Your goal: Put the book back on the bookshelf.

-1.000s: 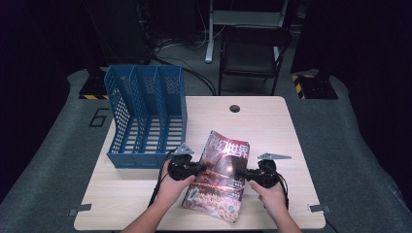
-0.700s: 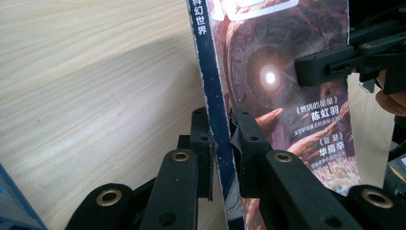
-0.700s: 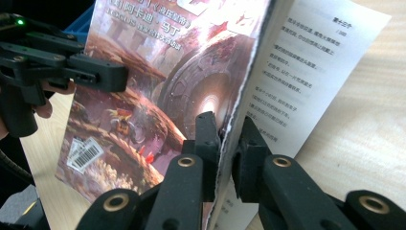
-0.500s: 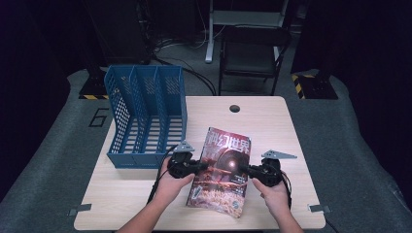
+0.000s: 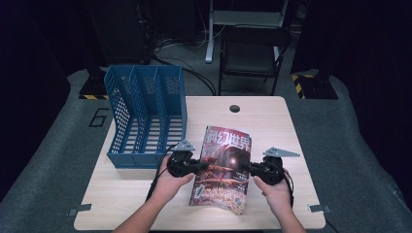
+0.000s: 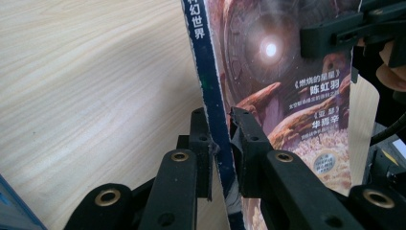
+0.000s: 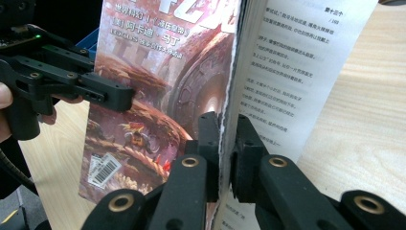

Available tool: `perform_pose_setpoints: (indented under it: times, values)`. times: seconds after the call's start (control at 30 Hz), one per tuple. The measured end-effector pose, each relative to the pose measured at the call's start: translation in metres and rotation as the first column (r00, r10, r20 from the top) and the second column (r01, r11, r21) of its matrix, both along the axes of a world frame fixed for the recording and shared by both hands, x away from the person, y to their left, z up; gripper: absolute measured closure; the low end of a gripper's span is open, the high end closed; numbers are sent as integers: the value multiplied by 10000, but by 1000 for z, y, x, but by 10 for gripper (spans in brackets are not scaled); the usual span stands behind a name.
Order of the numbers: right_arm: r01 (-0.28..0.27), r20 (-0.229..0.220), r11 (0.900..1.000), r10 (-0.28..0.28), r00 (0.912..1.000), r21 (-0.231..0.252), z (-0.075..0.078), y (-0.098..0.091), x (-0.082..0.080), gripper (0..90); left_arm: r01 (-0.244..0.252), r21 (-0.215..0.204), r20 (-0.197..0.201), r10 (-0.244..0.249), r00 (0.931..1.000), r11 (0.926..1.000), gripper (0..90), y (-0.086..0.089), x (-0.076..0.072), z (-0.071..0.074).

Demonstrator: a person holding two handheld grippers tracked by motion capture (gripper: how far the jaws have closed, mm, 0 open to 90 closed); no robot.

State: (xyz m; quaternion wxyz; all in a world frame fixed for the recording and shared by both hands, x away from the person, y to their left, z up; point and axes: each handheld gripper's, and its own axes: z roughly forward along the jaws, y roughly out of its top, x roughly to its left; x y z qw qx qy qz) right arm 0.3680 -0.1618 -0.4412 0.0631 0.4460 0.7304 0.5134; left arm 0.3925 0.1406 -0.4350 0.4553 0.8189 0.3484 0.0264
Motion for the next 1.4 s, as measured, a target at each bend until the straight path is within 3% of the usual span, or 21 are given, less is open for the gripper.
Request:
perform_pose_setpoints:
  times: [0.6, 0.97, 1.13, 1.4]
  values:
    - [-242, 974, 9996, 253, 9949, -128, 31, 15, 4, 852, 7, 95, 462, -12, 9989, 10000, 802, 10, 3, 15]
    - [-244, 1431, 9994, 275, 9893, -236, 40, 18, 6, 853, -35, 141, 412, 29, 9991, 9999, 797, 9, 8, 20]
    - [-227, 1621, 9996, 252, 9865, -172, 44, 19, 7, 853, -11, 294, 602, -7, 9982, 9996, 797, 9, 12, 25]
    - [-168, 1529, 9994, 211, 9880, -292, 44, 20, 9, 852, -103, 536, 779, 61, 9969, 9985, 797, 6, 11, 20]
